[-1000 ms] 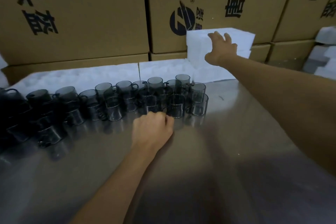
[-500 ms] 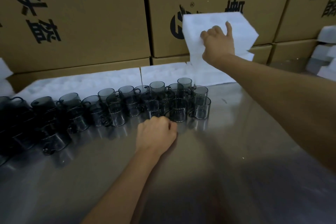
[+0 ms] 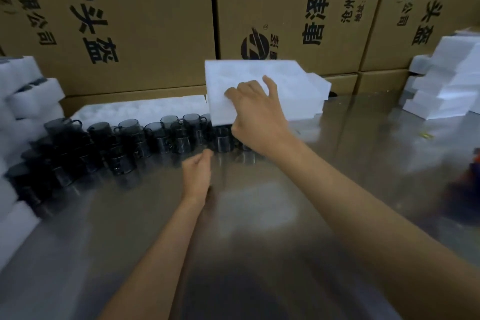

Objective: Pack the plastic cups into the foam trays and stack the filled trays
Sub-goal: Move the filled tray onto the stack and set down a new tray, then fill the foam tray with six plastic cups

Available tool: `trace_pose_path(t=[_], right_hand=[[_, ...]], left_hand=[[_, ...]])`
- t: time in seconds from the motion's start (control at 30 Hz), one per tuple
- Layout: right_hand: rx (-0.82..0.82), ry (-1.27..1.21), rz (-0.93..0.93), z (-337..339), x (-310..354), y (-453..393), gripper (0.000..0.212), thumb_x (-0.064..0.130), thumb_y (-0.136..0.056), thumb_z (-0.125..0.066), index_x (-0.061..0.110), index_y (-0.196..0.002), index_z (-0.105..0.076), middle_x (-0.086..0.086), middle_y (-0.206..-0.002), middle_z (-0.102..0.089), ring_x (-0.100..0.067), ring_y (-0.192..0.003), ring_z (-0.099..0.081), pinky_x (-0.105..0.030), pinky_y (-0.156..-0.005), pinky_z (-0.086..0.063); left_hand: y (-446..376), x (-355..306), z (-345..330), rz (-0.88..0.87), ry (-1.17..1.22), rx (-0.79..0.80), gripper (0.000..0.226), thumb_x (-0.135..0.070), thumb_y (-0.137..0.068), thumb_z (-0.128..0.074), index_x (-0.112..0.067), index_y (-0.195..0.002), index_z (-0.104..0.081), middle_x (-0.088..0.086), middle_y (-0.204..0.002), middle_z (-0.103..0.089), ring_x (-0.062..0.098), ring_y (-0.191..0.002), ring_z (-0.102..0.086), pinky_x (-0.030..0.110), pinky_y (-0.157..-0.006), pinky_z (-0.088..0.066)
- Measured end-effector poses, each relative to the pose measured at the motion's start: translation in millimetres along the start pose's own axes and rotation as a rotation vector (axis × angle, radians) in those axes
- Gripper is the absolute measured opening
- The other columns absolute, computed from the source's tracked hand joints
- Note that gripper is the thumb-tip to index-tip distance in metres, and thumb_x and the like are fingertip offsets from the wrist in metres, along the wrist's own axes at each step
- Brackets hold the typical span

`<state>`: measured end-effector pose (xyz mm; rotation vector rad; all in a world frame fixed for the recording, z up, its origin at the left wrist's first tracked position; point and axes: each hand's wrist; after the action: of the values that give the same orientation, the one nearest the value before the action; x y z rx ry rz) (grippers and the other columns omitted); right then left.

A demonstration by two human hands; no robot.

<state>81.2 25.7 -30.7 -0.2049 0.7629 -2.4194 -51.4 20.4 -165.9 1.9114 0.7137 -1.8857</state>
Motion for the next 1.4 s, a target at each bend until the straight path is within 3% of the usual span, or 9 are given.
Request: trace_pose_path(t=[0.13, 0.2, 0.27, 0.37, 0.67, 0.87, 1.1, 1.3, 1.4], right_hand=[[0.098, -0.011, 0.063, 6.9, 30.9, 51.4, 0.048, 0.008, -0.079, -0.053, 0.012, -0.127, -0.057, -0.004, -0.112, -0.058, -0.026, -0.120, -0.048, -0.046, -0.121, 0.000], [0.150, -0.008, 0.113, 5.2, 47.1, 77.7, 0.049, 0.011, -0.080, -0.053, 0.013, -0.129, -0.057, -0.004, -0.114, -0.058, -0.025, -0.120, -0.048, -0.046, -0.121, 0.001], [0.223, -0.009, 0.152, 1.8, 62.3, 101.3, 0.048, 0.014, -0.082, -0.053, 0.013, -0.131, -0.057, -0.004, -0.117, -0.058, -0.024, -0.121, -0.047, -0.046, -0.120, 0.001], [0.333, -0.049, 0.187, -5.4, 81.3, 130.3, 0.042, 0.014, -0.083, -0.049, 0.013, -0.124, -0.059, -0.004, -0.114, -0.060, -0.024, -0.118, -0.047, -0.046, -0.119, -0.003], [0.329, -0.652, 0.072, -7.7, 75.5, 123.8, 0.026, 0.017, -0.093, -0.051, 0.018, -0.106, -0.074, 0.006, -0.100, -0.070, -0.016, -0.098, -0.050, -0.034, -0.093, -0.041], [0.143, -0.779, -0.423, -39.2, 17.6, 55.1, 0.025, 0.010, -0.092, -0.054, 0.016, -0.109, -0.070, 0.008, -0.088, -0.064, -0.015, -0.093, -0.060, -0.017, -0.076, -0.042], [0.601, -0.509, -0.609, -92.7, -35.3, -6.3, 0.053, 0.013, -0.099, -0.044, 0.015, -0.152, -0.037, -0.007, -0.152, -0.044, -0.025, -0.136, -0.045, -0.023, -0.108, -0.033], [0.537, -0.256, -0.560, -111.1, -35.6, -18.1, 0.026, 0.020, -0.098, -0.051, 0.010, -0.118, -0.064, -0.013, -0.130, -0.063, -0.032, -0.123, -0.057, -0.035, -0.103, -0.047], [0.520, -0.218, -0.539, -109.6, -31.0, -13.6, 0.027, 0.017, -0.095, -0.053, 0.008, -0.117, -0.067, -0.013, -0.124, -0.065, -0.032, -0.119, -0.059, -0.035, -0.100, -0.050]], left_hand=[[32.1, -9.2, 35.3, 0.130, 0.265, -0.059, 0.028, -0.023, -0.099, -0.048, -0.013, -0.075, -0.056, 0.000, -0.058, -0.049, 0.010, -0.045, -0.045, 0.028, -0.048, -0.035], [44.6, -13.8, 52.2, 0.188, 0.437, -0.037, 0.028, -0.031, -0.101, -0.045, -0.008, -0.106, -0.061, 0.008, -0.093, -0.061, 0.015, -0.077, -0.061, 0.027, -0.072, -0.050], [53.0, -15.6, 69.1, 0.232, 0.523, -0.020, 0.044, -0.037, -0.101, -0.044, -0.010, -0.135, -0.052, 0.011, -0.134, -0.054, 0.023, -0.122, -0.054, 0.035, -0.109, -0.041], [66.8, -16.8, 84.2, 0.238, 0.432, 0.079, 0.060, -0.035, -0.099, -0.047, -0.009, -0.151, -0.034, 0.007, -0.158, -0.033, 0.026, -0.146, -0.032, 0.043, -0.122, -0.024], [76.1, -21.5, 92.0, 0.204, 0.136, 0.120, 0.055, -0.006, -0.084, -0.063, -0.021, -0.136, -0.059, 0.003, -0.132, -0.064, 0.022, -0.122, -0.061, 0.041, -0.106, -0.047], [65.6, -22.6, 89.1, 0.155, 0.146, 0.046, 0.042, 0.003, -0.083, -0.058, -0.023, -0.115, -0.068, -0.021, -0.084, -0.073, -0.009, -0.070, -0.066, 0.011, -0.057, -0.050], [52.3, -15.8, 88.4, 0.126, 0.116, 0.022, 0.037, -0.002, -0.089, -0.058, -0.019, -0.120, -0.068, -0.024, -0.077, -0.073, -0.009, -0.066, -0.066, 0.010, -0.054, -0.049], [53.1, -14.8, 90.4, 0.131, 0.110, 0.042, 0.038, -0.003, -0.089, -0.058, -0.023, -0.118, -0.070, -0.013, -0.097, -0.074, -0.004, -0.075, -0.068, 0.014, -0.061, -0.053], [58.7, -20.5, 90.3, 0.131, 0.131, 0.072, 0.037, -0.001, -0.085, -0.057, -0.020, -0.114, -0.070, 0.003, -0.111, -0.072, 0.010, -0.088, -0.068, 0.026, -0.073, -0.055]])
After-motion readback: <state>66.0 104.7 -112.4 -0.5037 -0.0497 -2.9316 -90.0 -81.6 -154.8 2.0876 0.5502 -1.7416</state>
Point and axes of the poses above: each hand's wrist, its own y-axis away from the middle knuckle, its own z-axis out of the back of the hand, x = y × z
